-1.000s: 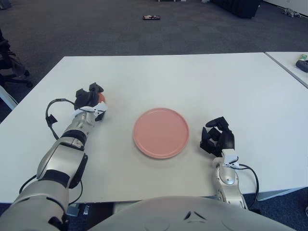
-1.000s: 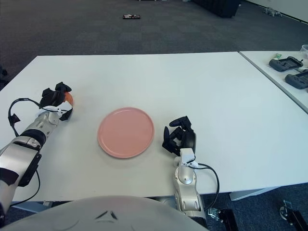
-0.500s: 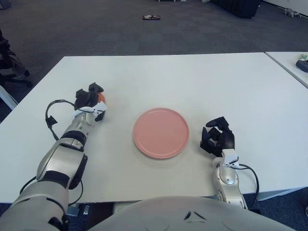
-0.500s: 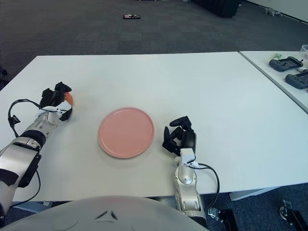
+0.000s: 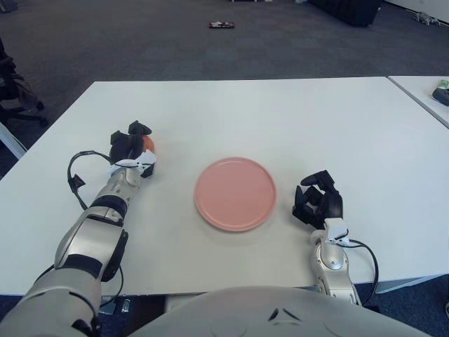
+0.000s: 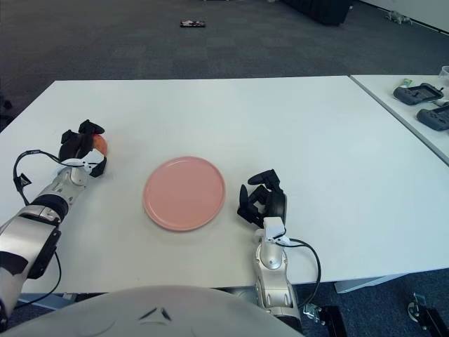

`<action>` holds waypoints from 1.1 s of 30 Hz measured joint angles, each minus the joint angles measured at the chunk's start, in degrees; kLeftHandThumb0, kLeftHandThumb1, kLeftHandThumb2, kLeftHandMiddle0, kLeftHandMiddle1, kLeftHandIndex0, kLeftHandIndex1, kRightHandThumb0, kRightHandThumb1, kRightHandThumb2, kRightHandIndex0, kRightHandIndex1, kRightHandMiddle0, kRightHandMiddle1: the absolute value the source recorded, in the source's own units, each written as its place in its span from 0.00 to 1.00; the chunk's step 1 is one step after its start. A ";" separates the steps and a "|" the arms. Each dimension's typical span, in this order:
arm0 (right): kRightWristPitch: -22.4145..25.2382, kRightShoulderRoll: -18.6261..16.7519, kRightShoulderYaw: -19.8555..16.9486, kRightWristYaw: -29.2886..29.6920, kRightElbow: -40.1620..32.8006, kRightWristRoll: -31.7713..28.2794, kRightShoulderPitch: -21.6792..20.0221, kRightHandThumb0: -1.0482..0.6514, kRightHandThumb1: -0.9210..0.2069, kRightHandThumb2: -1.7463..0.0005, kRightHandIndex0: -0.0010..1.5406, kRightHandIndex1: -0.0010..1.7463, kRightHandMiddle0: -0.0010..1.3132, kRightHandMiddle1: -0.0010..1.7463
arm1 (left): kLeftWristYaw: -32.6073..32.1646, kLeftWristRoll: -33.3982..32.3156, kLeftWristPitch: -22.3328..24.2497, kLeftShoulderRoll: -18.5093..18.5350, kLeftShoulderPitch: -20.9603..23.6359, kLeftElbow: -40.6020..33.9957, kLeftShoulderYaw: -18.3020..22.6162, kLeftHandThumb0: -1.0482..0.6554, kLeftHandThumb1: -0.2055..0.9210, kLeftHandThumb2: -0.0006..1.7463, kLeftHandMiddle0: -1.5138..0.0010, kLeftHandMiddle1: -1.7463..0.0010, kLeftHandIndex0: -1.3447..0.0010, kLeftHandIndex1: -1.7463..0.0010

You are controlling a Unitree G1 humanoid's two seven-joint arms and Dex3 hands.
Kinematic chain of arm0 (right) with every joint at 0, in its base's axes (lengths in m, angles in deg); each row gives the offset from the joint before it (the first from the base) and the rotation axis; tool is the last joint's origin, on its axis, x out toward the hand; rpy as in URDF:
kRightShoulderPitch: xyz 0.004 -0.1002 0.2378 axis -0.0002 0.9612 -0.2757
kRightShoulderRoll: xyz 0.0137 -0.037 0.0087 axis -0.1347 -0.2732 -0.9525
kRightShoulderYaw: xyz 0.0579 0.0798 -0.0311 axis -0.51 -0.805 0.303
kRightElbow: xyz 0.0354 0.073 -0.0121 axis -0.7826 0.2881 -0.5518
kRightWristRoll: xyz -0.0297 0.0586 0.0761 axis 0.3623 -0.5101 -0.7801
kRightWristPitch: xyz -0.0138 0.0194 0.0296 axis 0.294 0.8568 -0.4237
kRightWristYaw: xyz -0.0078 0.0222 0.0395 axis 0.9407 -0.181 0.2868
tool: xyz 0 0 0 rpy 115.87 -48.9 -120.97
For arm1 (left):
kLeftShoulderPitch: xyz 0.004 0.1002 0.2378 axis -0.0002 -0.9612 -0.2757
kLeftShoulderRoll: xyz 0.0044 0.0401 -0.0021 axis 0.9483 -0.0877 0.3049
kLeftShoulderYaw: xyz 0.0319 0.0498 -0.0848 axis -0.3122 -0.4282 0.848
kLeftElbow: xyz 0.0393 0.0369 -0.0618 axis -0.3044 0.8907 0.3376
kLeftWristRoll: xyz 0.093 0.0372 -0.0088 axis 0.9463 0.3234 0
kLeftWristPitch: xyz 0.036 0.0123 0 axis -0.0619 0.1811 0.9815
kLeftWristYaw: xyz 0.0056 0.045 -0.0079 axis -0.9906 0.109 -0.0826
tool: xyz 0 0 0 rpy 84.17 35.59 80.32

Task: Put the apple into the plate.

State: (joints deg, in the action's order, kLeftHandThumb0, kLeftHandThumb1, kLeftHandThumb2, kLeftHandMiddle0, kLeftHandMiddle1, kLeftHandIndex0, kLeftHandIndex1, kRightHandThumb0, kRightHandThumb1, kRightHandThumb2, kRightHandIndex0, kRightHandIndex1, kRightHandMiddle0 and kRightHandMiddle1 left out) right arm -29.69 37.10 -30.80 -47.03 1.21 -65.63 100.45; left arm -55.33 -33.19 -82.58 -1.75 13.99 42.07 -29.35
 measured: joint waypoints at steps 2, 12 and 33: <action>-0.06 -0.01 0.00 -0.02 -0.01 0.00 0.00 0.37 0.38 0.37 0.57 1.00 0.36 1.00 | -0.37 0.58 -0.34 0.00 -1.05 -2.48 -0.39 0.61 0.23 0.91 0.43 0.07 0.57 0.00; -0.09 -0.02 0.14 -0.07 -0.33 0.02 0.08 0.37 0.38 0.37 0.57 1.00 0.36 1.00 | -0.18 1.09 -3.26 -0.61 -5.70 -13.59 -0.16 0.61 0.24 0.90 0.44 0.07 0.58 0.00; 2.73 -0.05 0.64 0.54 -2.19 0.50 0.50 0.37 0.37 0.38 0.55 0.99 0.35 1.00 | 3.95 1.71 -3.17 -4.78 -16.39 -47.87 2.83 0.61 0.20 0.92 0.41 0.09 0.55 0.00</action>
State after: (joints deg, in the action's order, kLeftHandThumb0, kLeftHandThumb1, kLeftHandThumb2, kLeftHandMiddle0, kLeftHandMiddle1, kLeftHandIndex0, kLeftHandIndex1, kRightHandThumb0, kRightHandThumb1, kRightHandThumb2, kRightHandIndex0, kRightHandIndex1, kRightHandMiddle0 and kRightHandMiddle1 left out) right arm -26.95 37.05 -30.17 -46.50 -0.98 -65.13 100.95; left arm -51.38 -31.48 -85.75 -6.53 -2.40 -5.80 -26.52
